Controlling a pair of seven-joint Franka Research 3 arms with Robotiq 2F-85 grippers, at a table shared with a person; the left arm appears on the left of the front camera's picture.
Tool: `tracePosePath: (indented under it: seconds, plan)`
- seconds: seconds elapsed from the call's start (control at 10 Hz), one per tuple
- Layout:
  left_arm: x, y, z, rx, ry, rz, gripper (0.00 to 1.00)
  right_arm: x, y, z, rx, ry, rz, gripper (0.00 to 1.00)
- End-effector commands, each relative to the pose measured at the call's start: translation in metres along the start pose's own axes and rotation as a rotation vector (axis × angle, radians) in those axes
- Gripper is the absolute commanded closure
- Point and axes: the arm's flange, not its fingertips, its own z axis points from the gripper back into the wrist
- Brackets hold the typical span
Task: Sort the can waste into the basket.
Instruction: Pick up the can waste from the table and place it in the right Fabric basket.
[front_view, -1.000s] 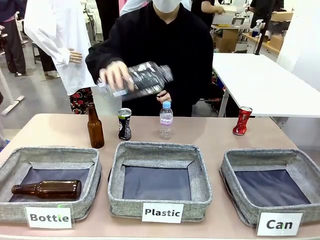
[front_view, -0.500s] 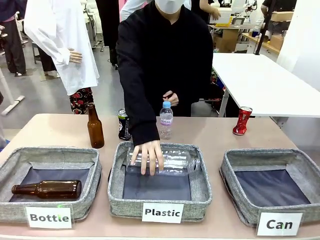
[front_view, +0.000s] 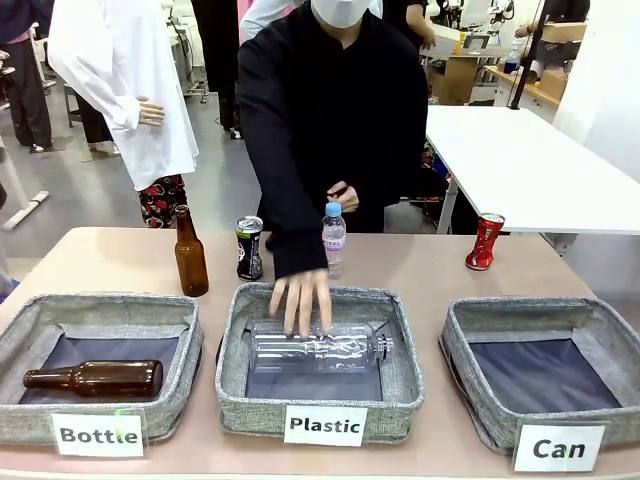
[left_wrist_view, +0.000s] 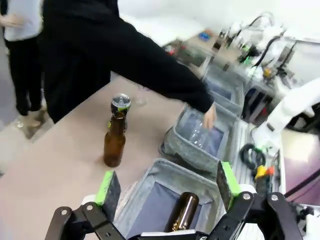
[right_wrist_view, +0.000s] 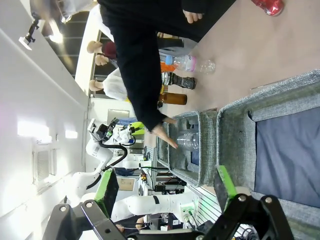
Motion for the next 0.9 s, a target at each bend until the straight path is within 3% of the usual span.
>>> tracePosePath:
  seconds: [0.0, 0.3, 0.4, 0.5, 0.7, 0.8]
  plan:
    - [0.016, -0.029, -0.065, 0.120, 0.154, -0.049, 0.00, 0.001, 0.001, 0.001, 0.011, -0.003, 0.025, 0.00]
    - [0.031, -0.034, -0.155, 0.054, 0.341, -0.225, 0.00, 0.001, 0.001, 0.001, 0.011, -0.003, 0.025, 0.00]
    - [0.033, -0.027, -0.168, 0.000, 0.343, -0.115, 0.00, 0.001, 0.001, 0.001, 0.011, -0.003, 0.025, 0.00]
    - [0.036, -0.050, -0.146, 0.081, 0.289, -0.203, 0.00, 0.001, 0.001, 0.001, 0.011, -0.003, 0.025, 0.00]
    - [0.036, -0.050, -0.146, 0.081, 0.289, -0.203, 0.00, 0.001, 0.001, 0.001, 0.011, -0.003, 0.025, 0.00]
    - [0.032, -0.043, -0.169, 0.049, 0.310, -0.192, 0.00, 0.001, 0.001, 0.001, 0.011, -0.003, 0.025, 0.00]
